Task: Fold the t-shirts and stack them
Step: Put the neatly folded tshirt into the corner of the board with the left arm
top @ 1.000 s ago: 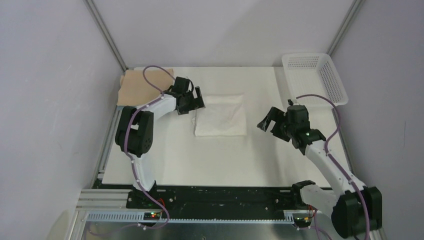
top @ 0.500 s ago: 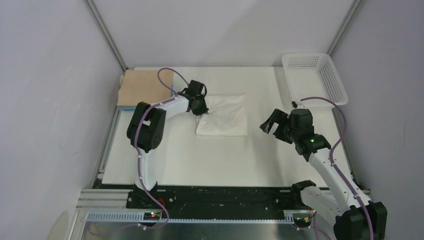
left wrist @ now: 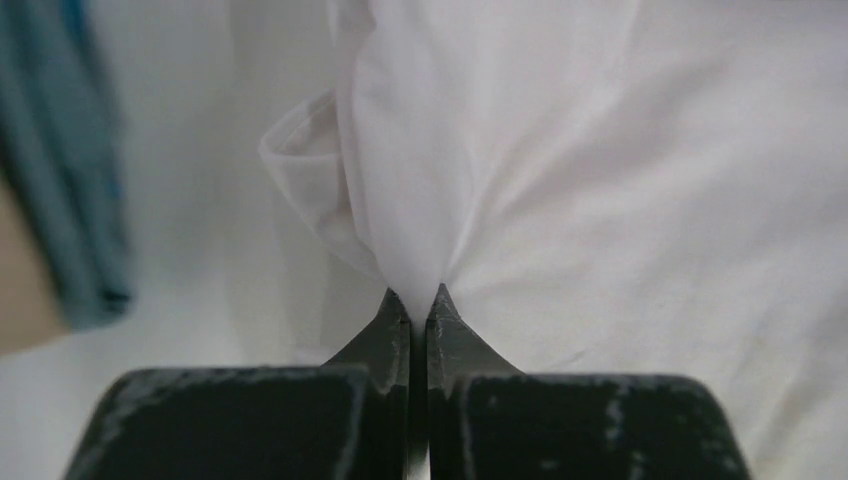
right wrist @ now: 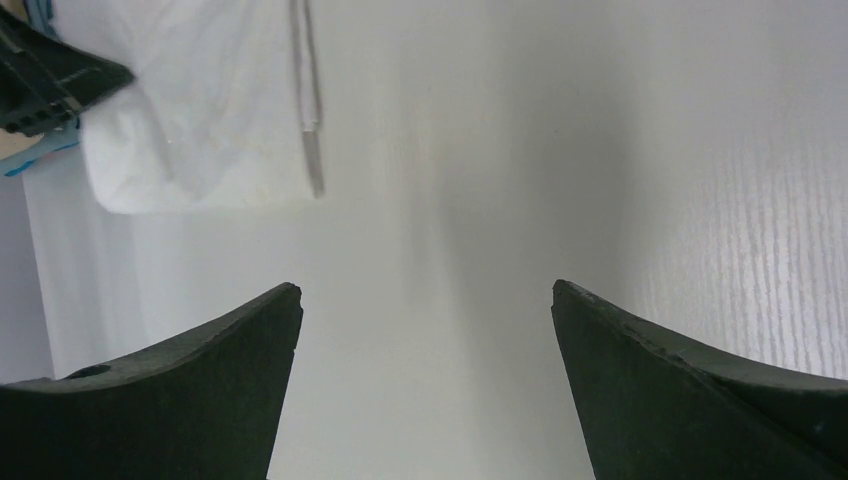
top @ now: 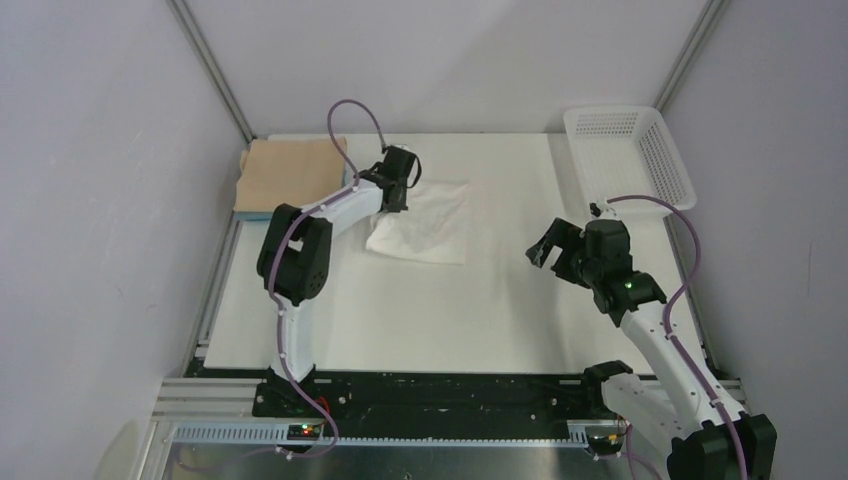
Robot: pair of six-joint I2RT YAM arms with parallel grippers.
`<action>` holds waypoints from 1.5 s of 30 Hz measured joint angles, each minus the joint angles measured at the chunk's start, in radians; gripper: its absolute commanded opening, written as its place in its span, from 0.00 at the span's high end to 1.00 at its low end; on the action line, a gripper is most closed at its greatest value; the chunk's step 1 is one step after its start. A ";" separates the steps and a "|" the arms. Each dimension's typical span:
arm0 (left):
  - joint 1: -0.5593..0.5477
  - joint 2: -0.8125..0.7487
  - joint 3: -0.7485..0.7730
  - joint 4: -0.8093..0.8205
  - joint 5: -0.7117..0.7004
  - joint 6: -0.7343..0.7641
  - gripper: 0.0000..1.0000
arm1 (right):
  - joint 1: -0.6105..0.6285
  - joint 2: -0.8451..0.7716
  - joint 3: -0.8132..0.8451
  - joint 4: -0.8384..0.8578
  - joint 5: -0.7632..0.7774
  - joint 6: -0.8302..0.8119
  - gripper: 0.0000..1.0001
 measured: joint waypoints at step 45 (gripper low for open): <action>0.233 -0.244 0.373 -0.079 -0.198 0.625 1.00 | -0.079 0.151 -0.006 0.013 -0.070 -0.042 0.00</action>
